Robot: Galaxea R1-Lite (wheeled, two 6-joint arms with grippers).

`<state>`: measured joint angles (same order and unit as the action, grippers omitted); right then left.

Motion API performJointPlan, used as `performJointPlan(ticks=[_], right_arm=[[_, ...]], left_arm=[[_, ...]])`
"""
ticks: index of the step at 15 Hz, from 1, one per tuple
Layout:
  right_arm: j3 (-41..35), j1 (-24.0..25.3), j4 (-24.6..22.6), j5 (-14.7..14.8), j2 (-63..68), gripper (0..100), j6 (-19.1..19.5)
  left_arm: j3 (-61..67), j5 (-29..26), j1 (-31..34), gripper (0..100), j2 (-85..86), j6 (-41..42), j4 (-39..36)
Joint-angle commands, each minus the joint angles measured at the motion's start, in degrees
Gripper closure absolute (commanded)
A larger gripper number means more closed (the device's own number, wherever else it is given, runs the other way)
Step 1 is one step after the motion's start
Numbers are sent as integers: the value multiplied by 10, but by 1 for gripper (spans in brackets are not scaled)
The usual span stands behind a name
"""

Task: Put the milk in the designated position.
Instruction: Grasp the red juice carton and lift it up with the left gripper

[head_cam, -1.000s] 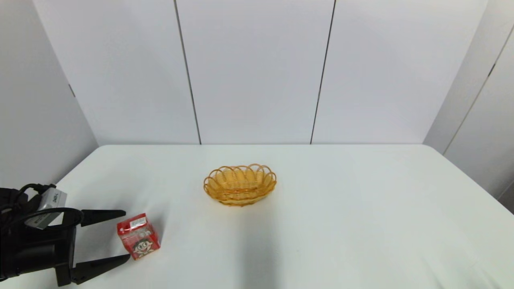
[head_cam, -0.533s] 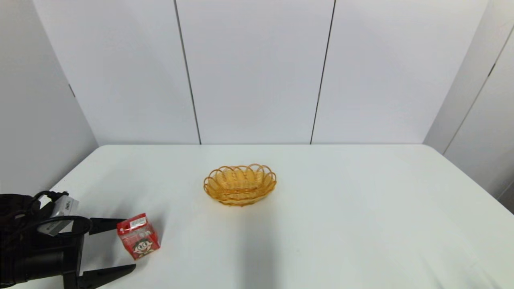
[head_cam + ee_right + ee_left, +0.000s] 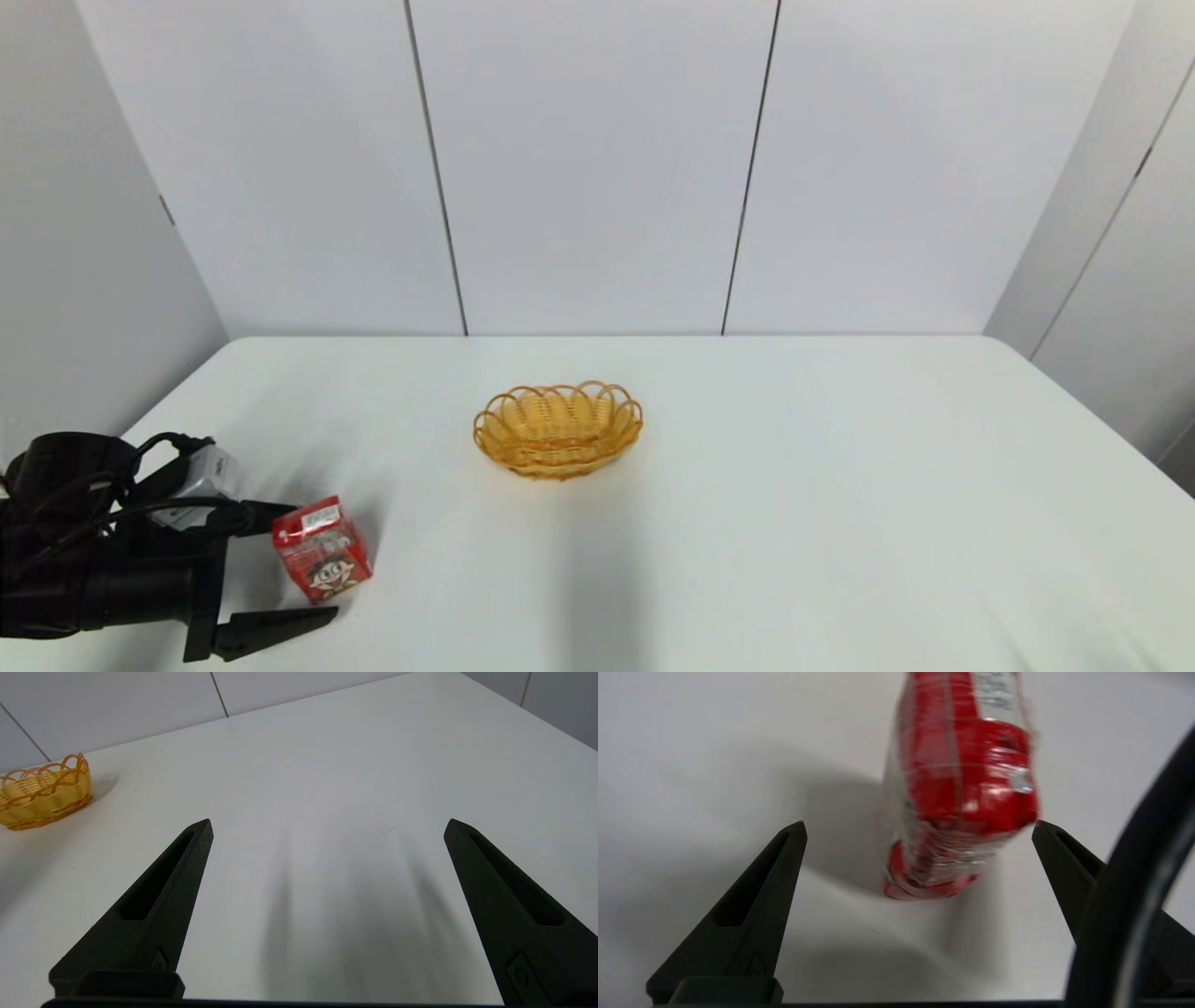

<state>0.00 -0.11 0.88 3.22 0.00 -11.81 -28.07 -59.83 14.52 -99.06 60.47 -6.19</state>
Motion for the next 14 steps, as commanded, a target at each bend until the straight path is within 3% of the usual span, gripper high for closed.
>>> performJointPlan(ticks=[1,7,8,14], right_arm=[[0,0,0,0,1,0,-1],[0,0,0,0,1,0,-1],[0,-1,0,0,1,0,-1],[0,-1,0,0,1,0,-1]], left_arm=[[-22,2,-9,0,-5,-24,-1],[-36,3,-35,0,-13,-58,-5],[-35,3,-35,100,-14,-58,-7],[-31,4,-34,100,-20,-58,-7]])
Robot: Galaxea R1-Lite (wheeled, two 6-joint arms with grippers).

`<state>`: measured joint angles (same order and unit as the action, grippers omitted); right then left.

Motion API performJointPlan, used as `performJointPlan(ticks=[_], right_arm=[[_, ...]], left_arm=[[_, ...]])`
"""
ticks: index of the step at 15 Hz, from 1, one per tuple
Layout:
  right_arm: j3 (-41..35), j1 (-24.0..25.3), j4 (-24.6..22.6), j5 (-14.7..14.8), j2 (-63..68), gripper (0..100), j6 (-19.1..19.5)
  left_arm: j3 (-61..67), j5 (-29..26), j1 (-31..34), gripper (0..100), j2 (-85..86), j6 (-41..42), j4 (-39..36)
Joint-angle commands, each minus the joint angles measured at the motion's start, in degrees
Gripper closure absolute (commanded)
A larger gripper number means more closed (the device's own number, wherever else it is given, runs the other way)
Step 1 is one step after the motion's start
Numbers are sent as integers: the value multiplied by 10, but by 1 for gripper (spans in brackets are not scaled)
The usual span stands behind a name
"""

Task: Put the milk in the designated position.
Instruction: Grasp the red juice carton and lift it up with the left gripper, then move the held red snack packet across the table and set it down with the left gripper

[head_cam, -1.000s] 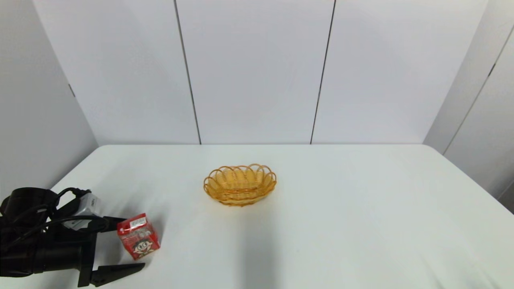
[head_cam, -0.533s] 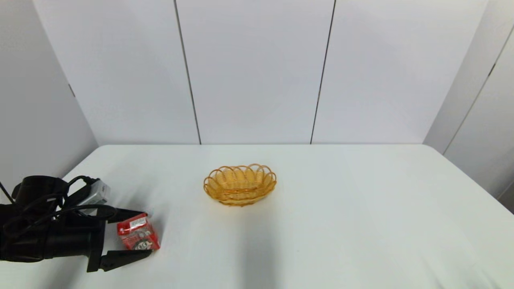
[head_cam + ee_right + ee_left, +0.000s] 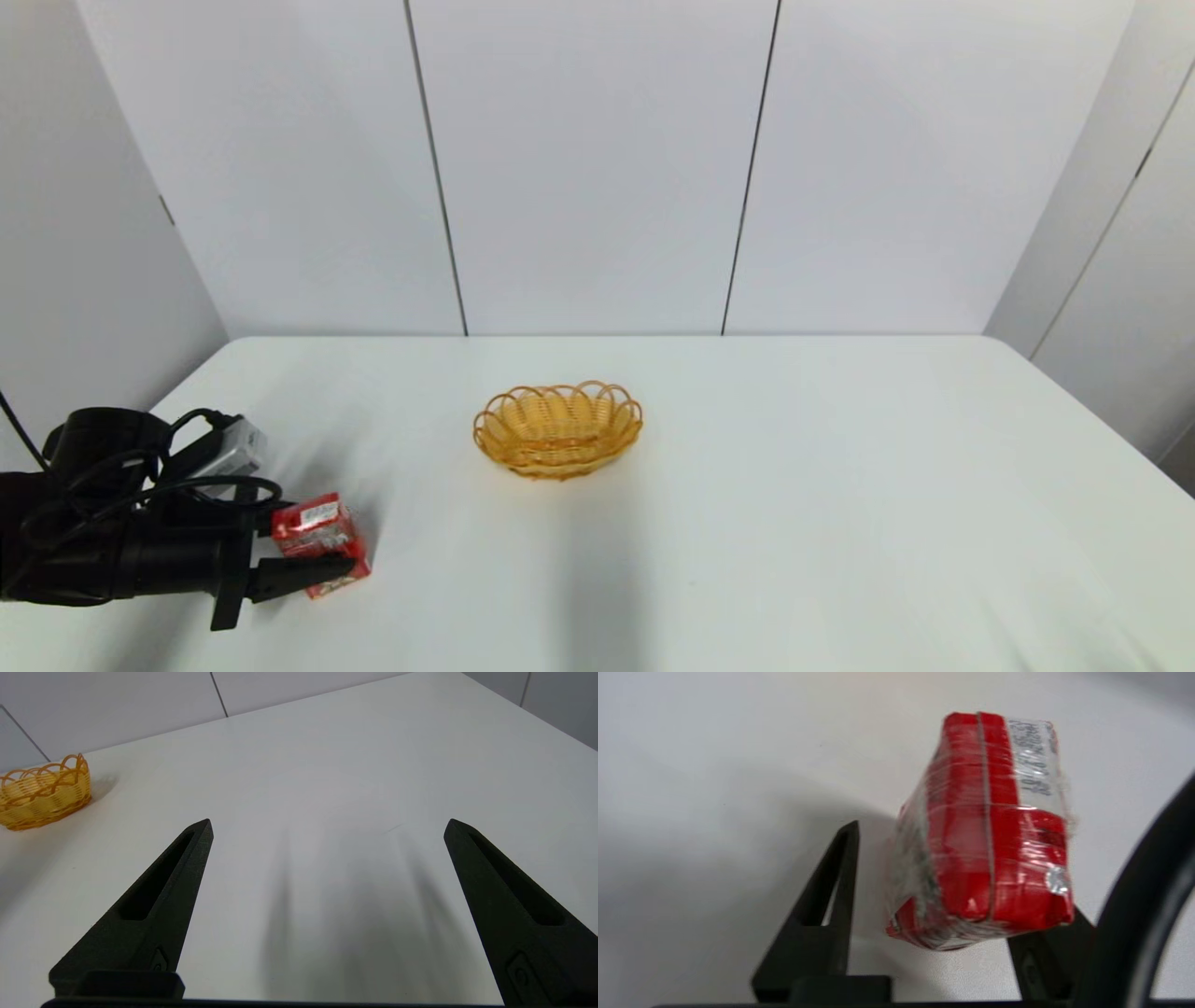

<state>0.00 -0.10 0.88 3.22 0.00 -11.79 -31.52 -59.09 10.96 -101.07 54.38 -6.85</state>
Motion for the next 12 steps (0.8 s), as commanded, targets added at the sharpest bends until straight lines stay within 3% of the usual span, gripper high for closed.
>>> performJointPlan(ticks=[1,5,8,12], right_arm=[[0,0,0,0,0,0,-1],[0,0,0,0,1,0,-1],[0,0,0,0,1,0,-1],[0,0,0,0,1,0,-1]], left_arm=[[3,-3,1,100,3,2,2],[-79,7,1,100,46,-79,3],[-213,64,-6,100,44,-156,3],[-390,81,-89,100,-41,-196,7]])
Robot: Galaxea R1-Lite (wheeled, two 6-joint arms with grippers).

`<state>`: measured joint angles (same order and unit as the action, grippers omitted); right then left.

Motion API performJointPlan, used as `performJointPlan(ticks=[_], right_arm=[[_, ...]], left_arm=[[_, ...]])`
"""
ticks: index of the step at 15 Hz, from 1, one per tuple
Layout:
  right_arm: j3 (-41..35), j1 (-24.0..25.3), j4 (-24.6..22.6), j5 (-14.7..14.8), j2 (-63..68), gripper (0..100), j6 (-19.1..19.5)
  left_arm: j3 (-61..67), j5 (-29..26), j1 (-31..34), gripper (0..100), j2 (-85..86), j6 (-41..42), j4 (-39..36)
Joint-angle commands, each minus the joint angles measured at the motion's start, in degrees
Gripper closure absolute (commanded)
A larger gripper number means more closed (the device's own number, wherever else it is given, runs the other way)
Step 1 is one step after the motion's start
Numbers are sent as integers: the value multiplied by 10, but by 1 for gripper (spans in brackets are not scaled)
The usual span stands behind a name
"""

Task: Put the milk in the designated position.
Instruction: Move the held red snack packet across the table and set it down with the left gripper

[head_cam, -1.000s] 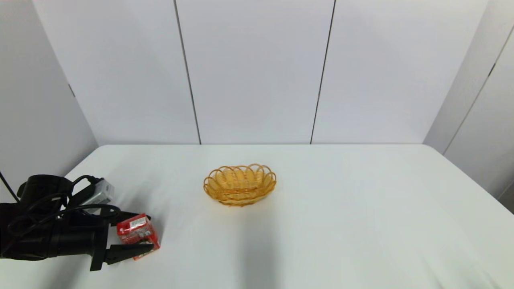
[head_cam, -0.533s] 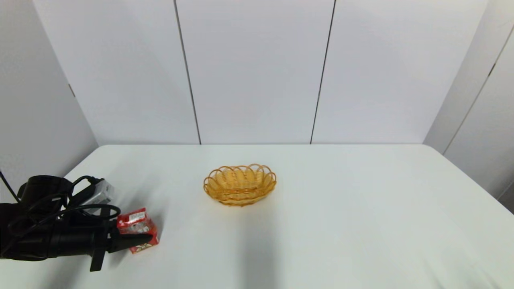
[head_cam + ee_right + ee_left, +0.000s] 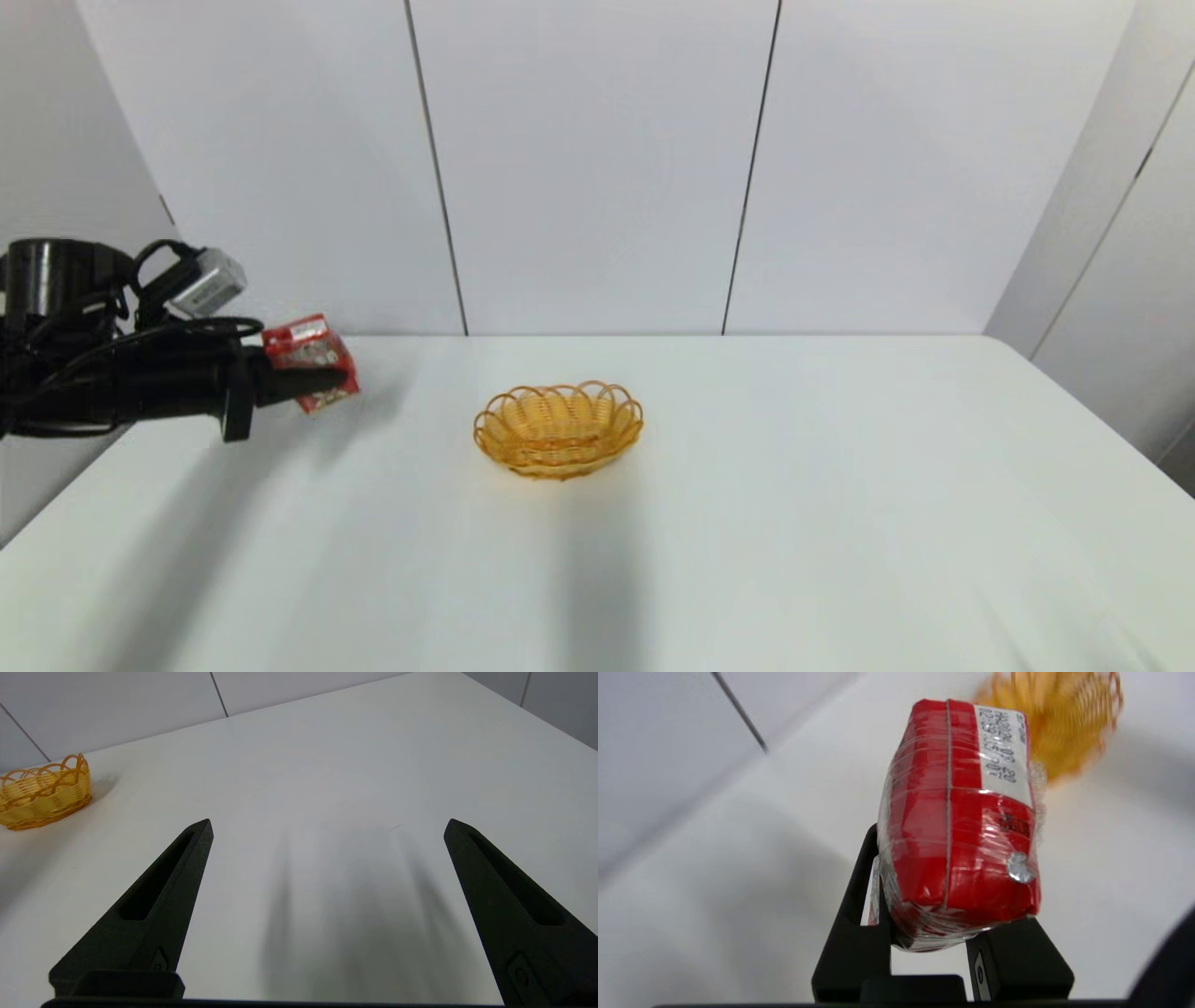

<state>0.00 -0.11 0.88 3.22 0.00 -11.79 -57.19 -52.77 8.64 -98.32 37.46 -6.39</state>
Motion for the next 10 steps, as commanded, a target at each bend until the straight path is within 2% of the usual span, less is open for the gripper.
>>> performJointPlan(ticks=[1,4,10], right_arm=[[0,0,0,0,1,0,-1],[0,-1,0,0,0,0,-1],[0,0,0,0,1,0,-1]], left_arm=[[-170,33,-93,100,-93,-34,9],[-237,38,-157,100,-158,-60,9],[-369,36,-209,100,-270,-59,6]])
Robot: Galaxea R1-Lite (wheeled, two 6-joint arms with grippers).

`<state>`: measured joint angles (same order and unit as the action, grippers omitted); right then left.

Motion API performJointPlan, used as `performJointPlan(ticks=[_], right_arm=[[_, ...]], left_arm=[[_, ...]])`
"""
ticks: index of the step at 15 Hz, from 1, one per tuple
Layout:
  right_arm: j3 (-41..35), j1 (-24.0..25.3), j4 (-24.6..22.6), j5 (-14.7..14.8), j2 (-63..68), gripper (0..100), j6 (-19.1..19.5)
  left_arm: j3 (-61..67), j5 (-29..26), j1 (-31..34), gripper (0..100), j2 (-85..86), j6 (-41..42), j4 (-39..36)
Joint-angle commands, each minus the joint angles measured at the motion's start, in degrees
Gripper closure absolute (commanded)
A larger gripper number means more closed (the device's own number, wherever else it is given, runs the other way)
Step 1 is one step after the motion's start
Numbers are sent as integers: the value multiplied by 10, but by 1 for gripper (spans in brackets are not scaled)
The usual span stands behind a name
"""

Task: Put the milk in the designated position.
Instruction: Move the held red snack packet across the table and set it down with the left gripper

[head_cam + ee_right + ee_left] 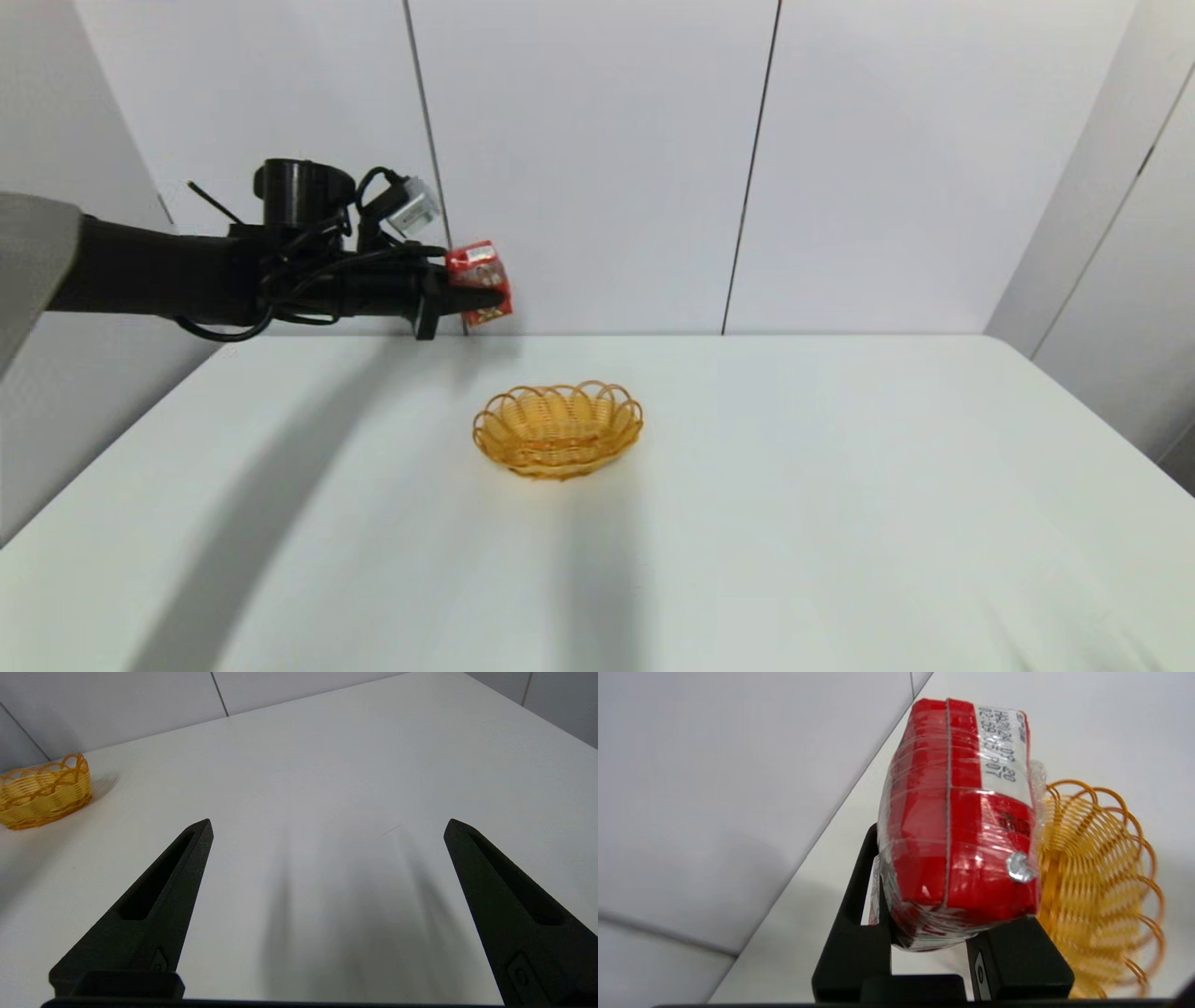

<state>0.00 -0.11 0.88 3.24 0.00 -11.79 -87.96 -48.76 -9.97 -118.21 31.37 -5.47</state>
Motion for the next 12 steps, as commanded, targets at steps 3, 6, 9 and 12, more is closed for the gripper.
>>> performJointPlan(ticks=[3,6,9,12], right_arm=[[0,0,0,0,1,0,-1],[0,-1,0,0,1,0,-1],[0,0,0,0,1,0,-1],[0,0,0,0,1,0,-1]], left_arm=[[-111,-5,-37,100,-123,0,-6],[-152,-5,-43,100,-172,1,-6],[-187,-5,-45,100,-215,3,-6],[-203,-5,-45,100,-245,2,-5]])
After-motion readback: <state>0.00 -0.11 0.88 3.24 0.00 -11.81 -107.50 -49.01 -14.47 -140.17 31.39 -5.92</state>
